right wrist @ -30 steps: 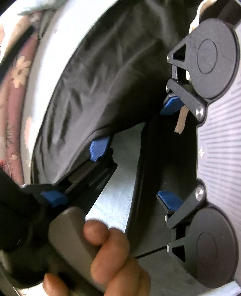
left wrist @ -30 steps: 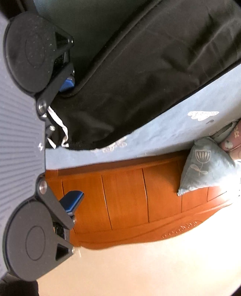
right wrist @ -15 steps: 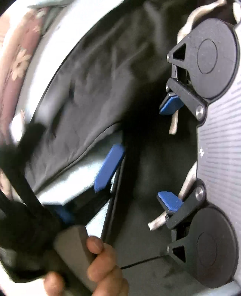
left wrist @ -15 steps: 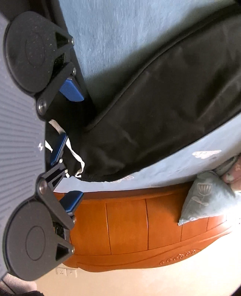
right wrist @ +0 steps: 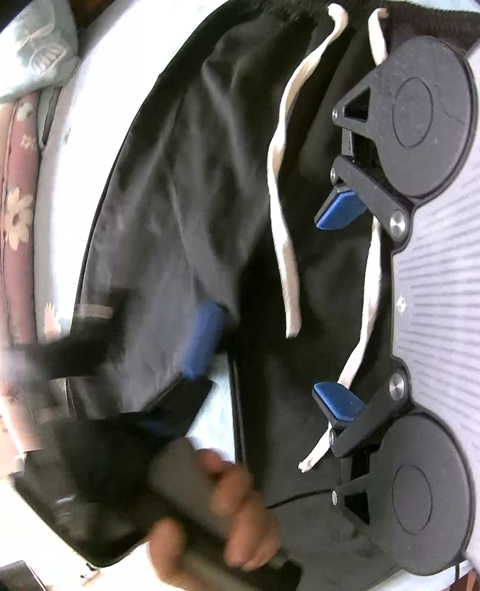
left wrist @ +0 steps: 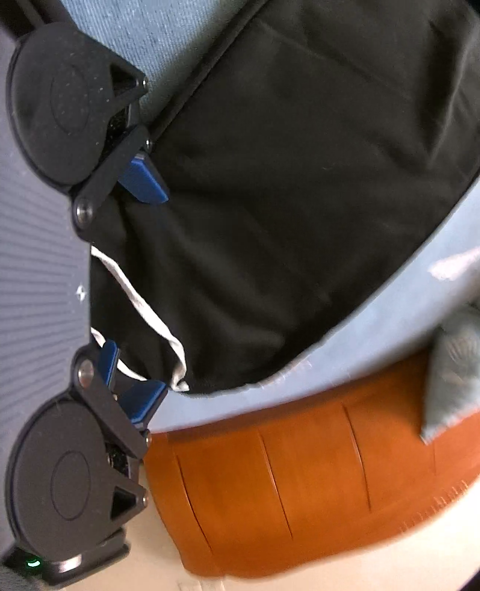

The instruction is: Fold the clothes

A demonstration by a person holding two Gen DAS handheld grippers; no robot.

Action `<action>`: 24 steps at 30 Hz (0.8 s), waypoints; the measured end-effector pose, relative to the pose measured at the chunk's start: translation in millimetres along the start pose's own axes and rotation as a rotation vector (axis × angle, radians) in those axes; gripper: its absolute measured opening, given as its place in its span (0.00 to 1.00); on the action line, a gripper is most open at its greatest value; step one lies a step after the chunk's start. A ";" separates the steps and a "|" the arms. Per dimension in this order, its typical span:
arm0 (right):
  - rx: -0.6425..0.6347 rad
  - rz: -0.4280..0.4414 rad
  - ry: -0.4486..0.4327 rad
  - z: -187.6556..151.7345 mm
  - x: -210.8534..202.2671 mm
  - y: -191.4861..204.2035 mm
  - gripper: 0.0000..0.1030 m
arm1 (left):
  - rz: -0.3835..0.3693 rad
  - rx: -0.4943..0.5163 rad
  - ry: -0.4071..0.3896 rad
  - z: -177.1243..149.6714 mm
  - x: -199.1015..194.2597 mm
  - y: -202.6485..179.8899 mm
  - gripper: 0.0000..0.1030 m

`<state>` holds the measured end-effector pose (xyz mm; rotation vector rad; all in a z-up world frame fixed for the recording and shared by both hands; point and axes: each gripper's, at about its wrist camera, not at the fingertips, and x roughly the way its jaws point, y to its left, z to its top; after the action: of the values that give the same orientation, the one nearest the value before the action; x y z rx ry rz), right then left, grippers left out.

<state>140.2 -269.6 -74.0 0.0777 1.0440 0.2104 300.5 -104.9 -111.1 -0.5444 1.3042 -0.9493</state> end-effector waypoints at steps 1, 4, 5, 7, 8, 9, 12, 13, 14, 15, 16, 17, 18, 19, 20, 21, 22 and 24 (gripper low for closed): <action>0.013 -0.011 0.001 -1.7 -2.1 -6.8 0.90 | 0.003 -0.019 -0.012 -0.3 -3.6 0.5 0.98; 0.053 -0.042 0.001 -7.7 -11.3 -27.0 0.90 | 0.074 0.005 -0.069 -0.7 -17.2 -15.6 0.98; 0.068 -0.048 -0.006 -9.1 -15.4 -33.4 0.90 | 0.104 0.025 -0.088 -1.4 -21.4 -23.5 0.98; 0.100 -0.055 -0.025 -11.3 -24.6 -45.8 0.90 | 0.159 0.077 -0.105 -8.3 -24.1 -42.0 0.98; 0.118 -0.057 -0.032 -11.2 -26.7 -52.1 0.88 | 0.202 0.121 -0.105 -17.2 -21.1 -49.1 0.98; 0.137 -0.058 -0.036 -10.5 -27.5 -58.5 0.87 | 0.246 0.165 -0.104 -26.0 -18.0 -56.2 0.99; 0.178 -0.057 -0.045 -12.5 -33.3 -72.5 0.70 | 0.375 0.296 -0.103 -52.6 -8.8 -77.4 0.99; 0.182 -0.058 -0.037 -14.2 -33.9 -75.6 0.64 | 0.418 0.339 -0.102 -61.5 -5.7 -84.5 0.99; 0.181 -0.061 -0.026 -16.2 -34.1 -78.0 0.62 | 0.462 0.383 -0.101 -70.3 -2.6 -91.6 0.99; 0.176 -0.064 -0.017 -18.6 -34.6 -79.1 0.61 | 0.505 0.427 -0.100 -79.2 0.4 -98.7 0.99; 0.171 -0.066 -0.008 -21.4 -35.2 -79.5 0.60 | 0.548 0.471 -0.100 -88.1 3.5 -105.8 0.99; 0.165 -0.068 0.000 -24.1 -35.9 -79.8 0.60 | 0.593 0.511 -0.097 -96.9 6.5 -111.7 0.99; 0.162 -0.066 0.013 -26.5 -35.9 -79.5 0.60 | 0.643 0.536 -0.086 -105.5 8.6 -113.1 0.99; 0.157 -0.061 0.026 -28.1 -35.5 -78.1 0.60 | 0.673 0.548 -0.069 -112.7 9.3 -112.7 0.99; 0.149 -0.055 0.039 -29.5 -35.0 -76.5 0.60 | 0.698 0.554 -0.049 -120.1 9.5 -112.2 0.99; 0.142 -0.049 0.052 -30.8 -34.6 -74.8 0.60 | 0.705 0.537 -0.023 -127.9 7.6 -110.9 0.99; 0.128 -0.044 0.061 -31.0 -34.1 -71.6 0.60 | 0.709 0.509 -0.010 -133.8 4.9 -109.6 0.99; 0.098 -0.022 0.072 -29.0 -32.7 -62.4 0.60 | 0.723 0.465 0.008 -147.3 -1.3 -107.2 0.99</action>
<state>107.8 -338.5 -70.9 0.1477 1.1258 0.1427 129.4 -136.4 -57.1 0.2867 1.1078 -0.6032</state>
